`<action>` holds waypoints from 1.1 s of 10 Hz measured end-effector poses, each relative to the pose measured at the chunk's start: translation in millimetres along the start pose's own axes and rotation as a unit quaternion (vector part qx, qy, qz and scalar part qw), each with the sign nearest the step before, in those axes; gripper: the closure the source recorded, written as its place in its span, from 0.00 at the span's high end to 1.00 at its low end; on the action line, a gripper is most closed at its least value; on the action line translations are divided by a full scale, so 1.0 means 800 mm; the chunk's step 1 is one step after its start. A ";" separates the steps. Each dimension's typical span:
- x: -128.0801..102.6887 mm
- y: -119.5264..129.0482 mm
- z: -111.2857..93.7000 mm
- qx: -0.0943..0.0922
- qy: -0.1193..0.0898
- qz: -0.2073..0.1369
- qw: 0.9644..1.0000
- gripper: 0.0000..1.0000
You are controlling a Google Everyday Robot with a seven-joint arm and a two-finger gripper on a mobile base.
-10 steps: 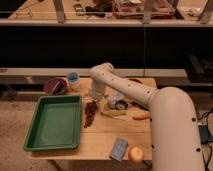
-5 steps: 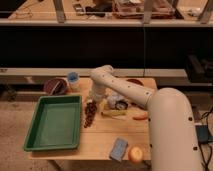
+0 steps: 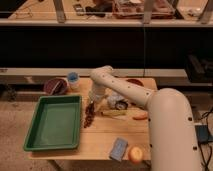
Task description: Place grapes in red bowl
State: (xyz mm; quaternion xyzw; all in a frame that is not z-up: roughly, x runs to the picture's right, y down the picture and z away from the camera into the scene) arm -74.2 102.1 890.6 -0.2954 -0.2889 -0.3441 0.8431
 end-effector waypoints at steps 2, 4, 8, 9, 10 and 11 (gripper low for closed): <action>0.005 0.002 -0.012 0.006 -0.009 0.001 1.000 0.00; 0.013 0.003 -0.033 0.020 -0.021 0.006 1.000 0.00; 0.043 0.003 -0.099 0.060 -0.041 0.026 0.997 0.00; 0.049 0.002 -0.117 0.070 -0.042 0.028 0.996 0.00; 0.055 0.002 -0.138 0.081 -0.042 0.030 0.995 0.00; 0.064 0.000 -0.171 0.097 -0.038 0.033 0.994 0.00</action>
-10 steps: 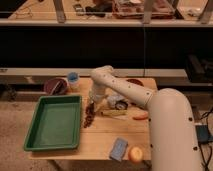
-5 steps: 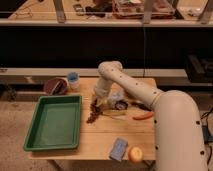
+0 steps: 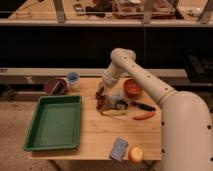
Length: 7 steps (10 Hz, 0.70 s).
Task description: Place grapes in red bowl
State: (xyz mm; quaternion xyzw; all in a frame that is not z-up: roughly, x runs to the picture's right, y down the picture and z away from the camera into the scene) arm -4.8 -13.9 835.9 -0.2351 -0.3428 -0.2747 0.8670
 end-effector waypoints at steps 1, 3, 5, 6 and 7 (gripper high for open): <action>0.008 -0.008 -0.030 0.016 0.003 0.002 1.000 0.00; 0.036 -0.016 -0.082 0.048 0.010 0.013 0.999 0.00; 0.052 -0.021 -0.130 0.077 0.021 0.022 0.997 0.00; 0.059 -0.023 -0.148 0.089 0.026 0.025 0.995 0.00; 0.071 -0.022 -0.163 0.099 0.035 0.032 0.994 0.00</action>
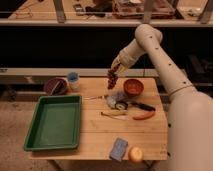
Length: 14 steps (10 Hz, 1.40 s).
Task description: Place grapes in red bowl
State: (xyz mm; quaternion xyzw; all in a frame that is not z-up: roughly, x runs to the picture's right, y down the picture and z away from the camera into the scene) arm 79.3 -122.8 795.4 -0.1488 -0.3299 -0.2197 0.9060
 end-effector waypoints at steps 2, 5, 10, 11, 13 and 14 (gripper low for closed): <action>0.023 -0.001 -0.009 0.003 0.020 0.015 1.000 0.00; 0.078 0.014 -0.022 0.007 0.050 0.055 0.997 0.00; 0.146 0.052 -0.009 0.012 0.085 0.124 0.989 0.00; 0.149 0.058 -0.004 0.011 0.087 0.126 0.988 0.01; 0.149 0.061 -0.002 0.009 0.091 0.124 0.988 0.15; 0.149 0.066 -0.004 0.008 0.093 0.123 0.988 0.25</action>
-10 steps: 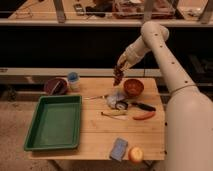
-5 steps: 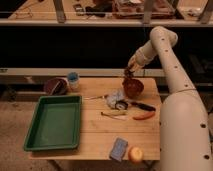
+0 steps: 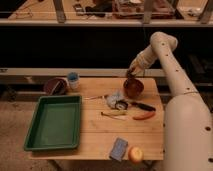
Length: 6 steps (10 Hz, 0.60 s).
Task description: Place grapes in red bowl
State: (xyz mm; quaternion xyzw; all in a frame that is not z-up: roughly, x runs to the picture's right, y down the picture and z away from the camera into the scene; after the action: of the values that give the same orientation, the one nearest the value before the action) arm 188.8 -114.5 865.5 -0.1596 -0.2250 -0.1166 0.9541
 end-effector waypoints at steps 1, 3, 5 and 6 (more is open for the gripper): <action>0.002 0.003 -0.002 -0.001 0.002 0.000 1.000 0.32; 0.013 0.015 -0.005 -0.009 0.005 0.003 1.000 0.56; 0.019 0.023 0.001 -0.023 -0.004 0.010 1.000 0.71; 0.017 0.023 0.005 -0.029 -0.010 0.010 0.999 0.73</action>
State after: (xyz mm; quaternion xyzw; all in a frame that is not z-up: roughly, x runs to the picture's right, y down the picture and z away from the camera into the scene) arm 204.6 -98.4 870.9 -0.1905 -0.2294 -0.1122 0.9479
